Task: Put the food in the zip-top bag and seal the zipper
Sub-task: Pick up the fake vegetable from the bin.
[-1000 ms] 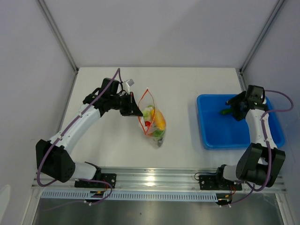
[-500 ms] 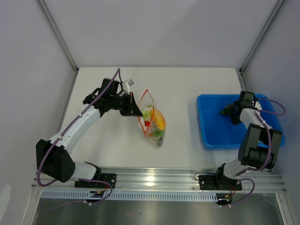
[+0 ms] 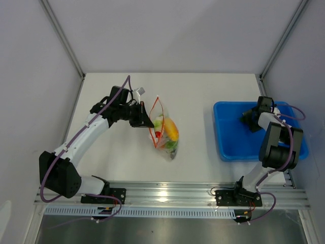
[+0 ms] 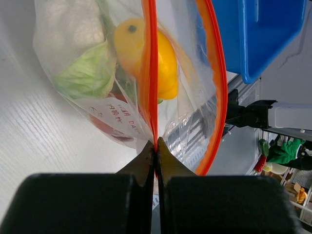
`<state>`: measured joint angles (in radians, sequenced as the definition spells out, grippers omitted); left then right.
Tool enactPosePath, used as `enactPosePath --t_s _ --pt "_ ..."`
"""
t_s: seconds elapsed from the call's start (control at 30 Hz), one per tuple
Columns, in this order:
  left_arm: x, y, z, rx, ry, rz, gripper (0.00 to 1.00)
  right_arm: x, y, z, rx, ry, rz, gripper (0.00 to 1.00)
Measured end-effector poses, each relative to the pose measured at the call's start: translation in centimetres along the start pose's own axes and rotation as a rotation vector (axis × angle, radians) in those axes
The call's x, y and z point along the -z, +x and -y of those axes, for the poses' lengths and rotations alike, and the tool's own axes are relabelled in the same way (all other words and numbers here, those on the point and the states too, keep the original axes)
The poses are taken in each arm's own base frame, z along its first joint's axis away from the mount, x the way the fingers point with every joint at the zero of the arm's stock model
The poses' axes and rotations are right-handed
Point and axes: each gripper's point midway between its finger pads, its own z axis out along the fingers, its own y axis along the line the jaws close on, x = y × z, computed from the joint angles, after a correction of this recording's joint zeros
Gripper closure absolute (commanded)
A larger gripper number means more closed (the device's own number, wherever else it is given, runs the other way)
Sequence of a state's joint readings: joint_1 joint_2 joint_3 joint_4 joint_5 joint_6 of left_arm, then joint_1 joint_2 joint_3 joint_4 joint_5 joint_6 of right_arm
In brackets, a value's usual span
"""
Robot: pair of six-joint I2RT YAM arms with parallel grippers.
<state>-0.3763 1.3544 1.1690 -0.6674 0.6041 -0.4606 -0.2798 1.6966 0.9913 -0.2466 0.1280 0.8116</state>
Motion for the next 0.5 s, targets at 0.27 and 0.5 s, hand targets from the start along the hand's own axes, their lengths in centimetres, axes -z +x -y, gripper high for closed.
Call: enactPosePath --t_s 0.27,0.5 --pt "-0.03 0.53 -0.54 0.011 -0.015 -0.007 0.99 -0.64 -0.4 -0.67 0.003 -0.013 0.009 0.32" --pt "-0.09 0.65 -0.8 0.015 -0.025 -0.008 0.99 -1.15 -0.68 -0.76 0.003 0.011 0.004 0.28"
